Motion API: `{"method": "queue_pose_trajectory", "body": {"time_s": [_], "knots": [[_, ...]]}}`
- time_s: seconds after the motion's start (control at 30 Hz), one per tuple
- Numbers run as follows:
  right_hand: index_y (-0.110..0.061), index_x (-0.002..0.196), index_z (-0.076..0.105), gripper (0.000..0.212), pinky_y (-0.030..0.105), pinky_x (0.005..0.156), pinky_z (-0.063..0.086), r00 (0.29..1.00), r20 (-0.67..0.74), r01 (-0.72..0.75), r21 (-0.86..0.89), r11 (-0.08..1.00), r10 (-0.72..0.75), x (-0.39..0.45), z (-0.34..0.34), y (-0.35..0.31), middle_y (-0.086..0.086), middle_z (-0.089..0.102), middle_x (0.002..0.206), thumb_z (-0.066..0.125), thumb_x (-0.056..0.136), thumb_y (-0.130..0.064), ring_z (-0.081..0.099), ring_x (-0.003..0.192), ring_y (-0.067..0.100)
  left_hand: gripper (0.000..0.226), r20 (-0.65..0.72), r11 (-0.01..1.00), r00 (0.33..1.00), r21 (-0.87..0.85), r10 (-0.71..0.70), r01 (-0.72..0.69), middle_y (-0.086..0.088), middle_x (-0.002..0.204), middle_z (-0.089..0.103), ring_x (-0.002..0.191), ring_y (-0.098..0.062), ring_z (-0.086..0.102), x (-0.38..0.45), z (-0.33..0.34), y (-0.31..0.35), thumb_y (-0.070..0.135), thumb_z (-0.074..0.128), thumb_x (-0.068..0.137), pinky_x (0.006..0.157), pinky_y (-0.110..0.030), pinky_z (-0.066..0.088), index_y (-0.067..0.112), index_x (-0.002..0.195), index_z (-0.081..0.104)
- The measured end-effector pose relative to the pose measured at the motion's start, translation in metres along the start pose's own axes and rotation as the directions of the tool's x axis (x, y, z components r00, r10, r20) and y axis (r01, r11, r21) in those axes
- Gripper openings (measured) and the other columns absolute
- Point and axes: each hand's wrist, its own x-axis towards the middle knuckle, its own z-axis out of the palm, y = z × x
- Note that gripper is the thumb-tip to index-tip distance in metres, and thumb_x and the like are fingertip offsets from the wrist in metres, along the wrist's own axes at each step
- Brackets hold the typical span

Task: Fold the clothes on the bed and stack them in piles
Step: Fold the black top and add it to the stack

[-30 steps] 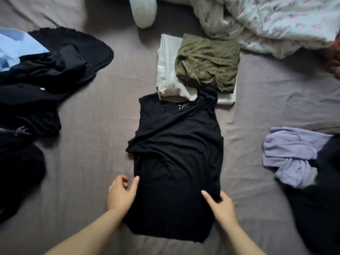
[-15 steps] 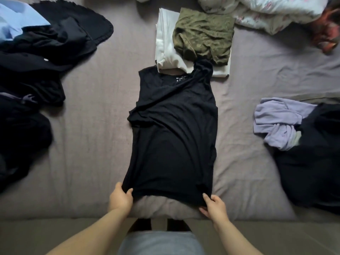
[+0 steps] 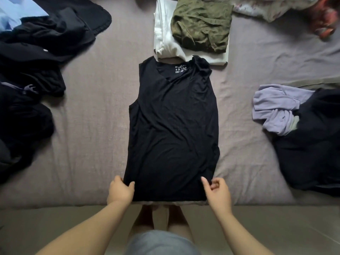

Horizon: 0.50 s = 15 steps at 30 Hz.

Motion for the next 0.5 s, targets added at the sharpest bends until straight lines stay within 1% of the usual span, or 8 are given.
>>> {"method": "queue_pose_trajectory", "body": {"time_s": [0.07, 0.13, 0.17, 0.23, 0.27, 0.3, 0.4, 0.5], "knots": [[-0.020, 0.090, 0.049, 0.043, 0.030, 0.061, 0.040, 0.995, 0.066, 0.080, -0.146, 0.986, -0.071, 0.004, 0.010, -0.016, -0.008, 0.051, 0.086, 0.067, 0.078, -0.057, 0.056, 0.077, 0.016, 0.030, -0.063, 1.000, 0.998, -0.001, 0.020, -0.020, -0.013, 0.112, 0.051, 0.100, -0.034, 0.055, 0.003, 0.004, 0.007, 0.031, 0.061, 0.090, 0.084, -0.046, 0.048, 0.009, 0.108, 0.050], [-0.020, 0.093, 0.047, 0.043, 0.029, 0.060, 0.037, 0.996, 0.084, 0.031, -0.238, 0.971, -0.011, 0.011, 0.023, -0.021, -0.009, 0.049, 0.092, 0.065, 0.080, -0.056, 0.055, 0.081, 0.016, 0.033, -0.070, 1.000, 0.997, 0.001, 0.029, -0.029, -0.012, 0.118, 0.049, 0.105, -0.034, 0.054, 0.005, 0.008, 0.011, 0.030, 0.060, 0.091, 0.090, -0.049, 0.047, 0.011, 0.116, 0.050], [-0.019, 0.093, 0.047, 0.037, 0.030, 0.063, 0.038, 0.997, 0.061, -0.025, -0.244, 0.969, 0.041, 0.014, 0.028, -0.021, -0.006, 0.051, 0.096, 0.065, 0.084, -0.049, 0.054, 0.083, 0.019, 0.035, -0.067, 1.000, 0.997, 0.001, 0.023, -0.023, -0.012, 0.120, 0.049, 0.107, -0.033, 0.053, 0.005, 0.009, 0.012, 0.029, 0.059, 0.091, 0.092, -0.050, 0.046, 0.011, 0.120, 0.050], [-0.015, 0.090, 0.051, 0.017, 0.031, 0.070, 0.041, 0.984, -0.015, -0.179, -0.117, 0.977, 0.179, 0.019, 0.032, -0.016, 0.004, 0.060, 0.099, 0.063, 0.089, -0.027, 0.053, 0.083, 0.024, 0.036, -0.060, 1.000, 0.998, 0.008, -0.010, 0.011, -0.011, 0.124, 0.049, 0.110, -0.033, 0.052, 0.005, 0.012, 0.011, 0.025, 0.058, 0.092, 0.094, -0.050, 0.045, 0.014, 0.124, 0.048], [-0.013, 0.087, 0.053, 0.010, 0.030, 0.071, 0.041, 0.971, -0.036, -0.237, -0.035, 0.971, 0.235, 0.021, 0.032, -0.011, 0.008, 0.063, 0.096, 0.062, 0.089, -0.018, 0.054, 0.083, 0.026, 0.035, -0.057, 0.999, 0.998, 0.022, -0.028, 0.029, -0.011, 0.125, 0.049, 0.112, -0.033, 0.052, 0.005, 0.013, 0.010, 0.023, 0.058, 0.092, 0.095, -0.049, 0.043, 0.014, 0.125, 0.047], [-0.013, 0.086, 0.055, 0.006, 0.030, 0.071, 0.041, 0.966, -0.045, -0.253, 0.026, 0.967, 0.254, 0.021, 0.029, -0.006, 0.009, 0.064, 0.090, 0.061, 0.088, -0.012, 0.056, 0.084, 0.029, 0.035, -0.054, 0.998, 0.998, 0.039, -0.043, 0.045, -0.012, 0.126, 0.049, 0.112, -0.034, 0.051, 0.004, 0.013, 0.009, 0.022, 0.057, 0.092, 0.096, -0.048, 0.042, 0.015, 0.125, 0.047], [-0.010, 0.081, 0.057, 0.009, 0.030, 0.068, 0.038, 0.971, -0.115, -0.199, 0.103, 0.975, 0.210, 0.019, 0.007, 0.011, 0.007, 0.058, 0.072, 0.059, 0.084, -0.001, 0.061, 0.085, 0.036, 0.026, -0.048, 0.996, 0.997, 0.067, -0.057, 0.060, -0.013, 0.121, 0.053, 0.109, -0.035, 0.053, 0.004, 0.012, 0.000, 0.017, 0.053, 0.093, 0.094, -0.048, 0.042, 0.012, 0.118, 0.050], [-0.003, 0.088, 0.063, 0.007, 0.036, 0.075, 0.042, 0.917, -0.247, -0.280, 0.161, 0.946, 0.314, 0.021, -0.024, 0.031, 0.017, 0.063, 0.081, 0.058, 0.084, 0.000, 0.061, 0.090, 0.039, 0.019, -0.051, 0.995, 0.997, 0.087, -0.053, 0.057, -0.017, 0.116, 0.055, 0.101, -0.036, 0.055, 0.005, 0.008, -0.012, 0.010, 0.050, 0.093, 0.088, -0.044, 0.045, 0.007, 0.110, 0.057]]}}
